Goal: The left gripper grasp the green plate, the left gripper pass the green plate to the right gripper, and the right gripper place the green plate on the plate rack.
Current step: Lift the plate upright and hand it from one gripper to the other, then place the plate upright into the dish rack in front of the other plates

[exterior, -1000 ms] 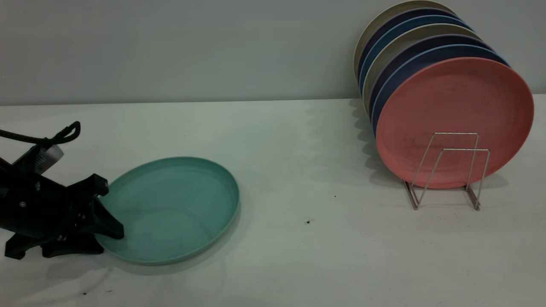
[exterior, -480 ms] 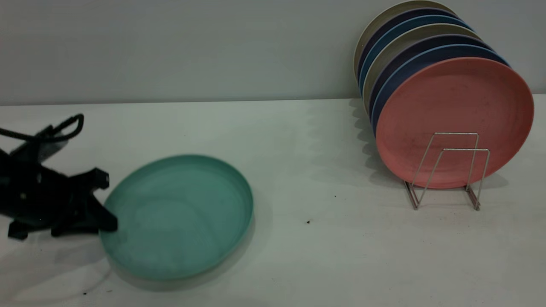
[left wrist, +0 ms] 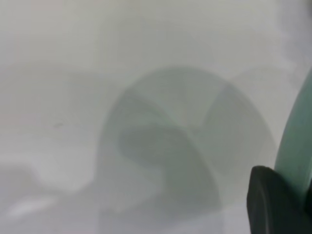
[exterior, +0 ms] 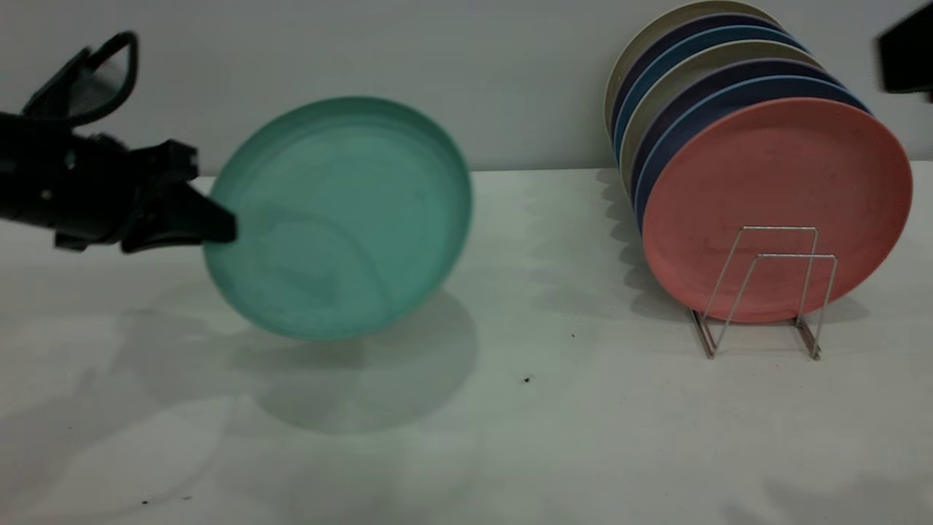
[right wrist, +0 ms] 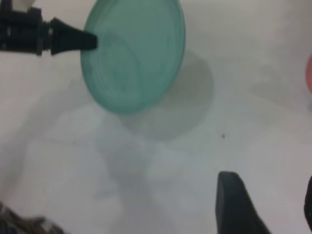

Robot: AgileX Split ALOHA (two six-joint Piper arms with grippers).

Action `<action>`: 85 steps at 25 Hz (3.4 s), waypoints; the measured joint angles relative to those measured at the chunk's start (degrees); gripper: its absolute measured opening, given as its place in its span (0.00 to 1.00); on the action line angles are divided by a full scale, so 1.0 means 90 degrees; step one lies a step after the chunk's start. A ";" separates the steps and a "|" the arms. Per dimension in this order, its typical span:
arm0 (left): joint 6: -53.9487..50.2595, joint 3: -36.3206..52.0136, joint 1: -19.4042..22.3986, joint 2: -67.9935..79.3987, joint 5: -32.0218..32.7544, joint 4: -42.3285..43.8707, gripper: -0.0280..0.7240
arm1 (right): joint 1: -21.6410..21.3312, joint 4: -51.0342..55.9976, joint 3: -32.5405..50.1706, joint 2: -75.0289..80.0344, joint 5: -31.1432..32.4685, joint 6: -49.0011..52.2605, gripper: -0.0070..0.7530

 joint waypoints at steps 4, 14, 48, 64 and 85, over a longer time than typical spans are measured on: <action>0.0000 -0.0005 -0.0479 -0.0226 0.0026 0.0183 0.06 | 0.0000 0.1589 -0.0011 0.1062 -0.0119 -0.1643 0.49; -0.0019 -0.0005 -0.1469 -0.0289 0.0012 0.0197 0.06 | 0.0000 0.3971 -0.0052 0.3376 0.0461 -0.4339 0.49; -0.0358 -0.0005 -0.2177 -0.0289 0.0803 -0.0060 0.06 | -0.0006 0.4147 -0.0101 0.4407 0.1131 -0.4496 0.17; -0.0332 -0.0005 -0.2169 -0.0289 0.1631 0.0056 0.55 | -0.0052 0.4165 -0.0101 0.4407 0.0712 -0.4439 0.10; -0.2537 -0.0053 -0.1467 -0.0289 0.0942 0.4584 0.79 | -0.0045 0.4117 -0.0101 0.4407 0.0787 -0.4593 0.09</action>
